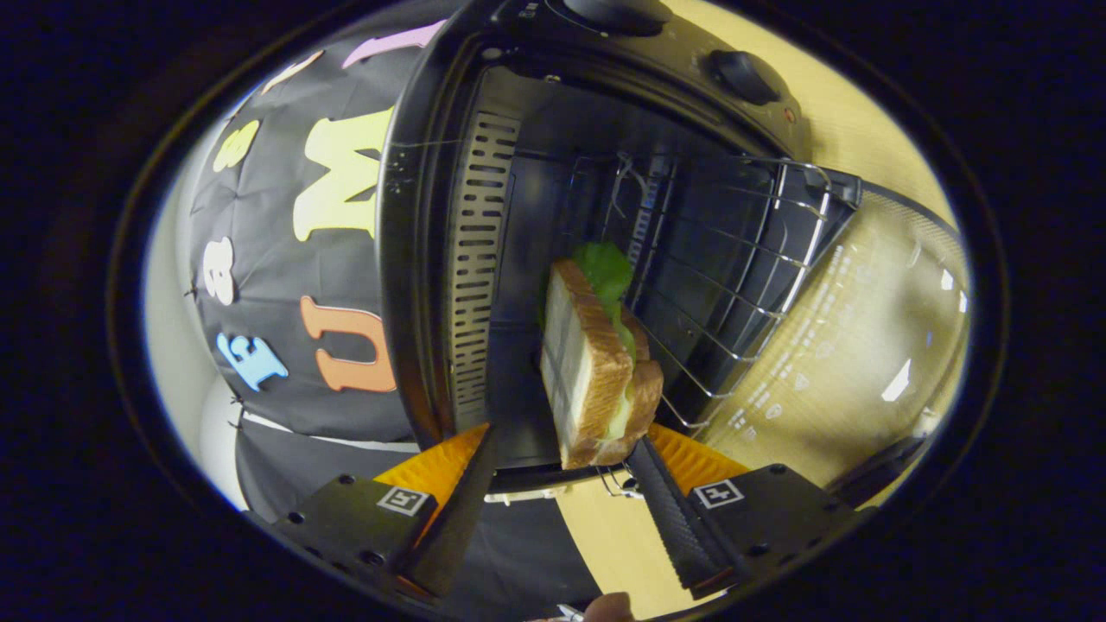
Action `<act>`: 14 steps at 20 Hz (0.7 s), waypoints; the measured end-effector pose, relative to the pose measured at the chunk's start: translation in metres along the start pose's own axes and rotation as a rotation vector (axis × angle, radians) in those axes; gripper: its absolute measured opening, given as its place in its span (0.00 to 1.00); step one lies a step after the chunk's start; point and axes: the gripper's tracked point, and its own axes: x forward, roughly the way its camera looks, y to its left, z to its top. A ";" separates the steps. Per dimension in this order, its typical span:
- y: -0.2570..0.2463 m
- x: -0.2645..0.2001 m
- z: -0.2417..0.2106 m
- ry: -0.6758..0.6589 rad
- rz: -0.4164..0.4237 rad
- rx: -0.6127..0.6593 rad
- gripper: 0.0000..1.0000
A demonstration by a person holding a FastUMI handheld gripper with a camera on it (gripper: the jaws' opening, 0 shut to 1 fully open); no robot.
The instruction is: Open the toaster oven, put the food inside, and close the toaster oven door.
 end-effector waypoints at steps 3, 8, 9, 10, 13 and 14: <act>-0.007 -0.016 -0.005 0.003 -0.046 -0.012 0.97; 0.003 -0.043 -0.011 0.007 -0.047 -0.076 0.97; 0.006 -0.049 -0.011 0.010 -0.049 -0.096 0.97; 0.008 -0.055 -0.011 0.011 -0.054 -0.120 0.97; 0.009 -0.078 -0.011 0.019 -0.093 -0.239 0.97; 0.008 -0.086 -0.012 0.033 -0.111 -0.288 0.97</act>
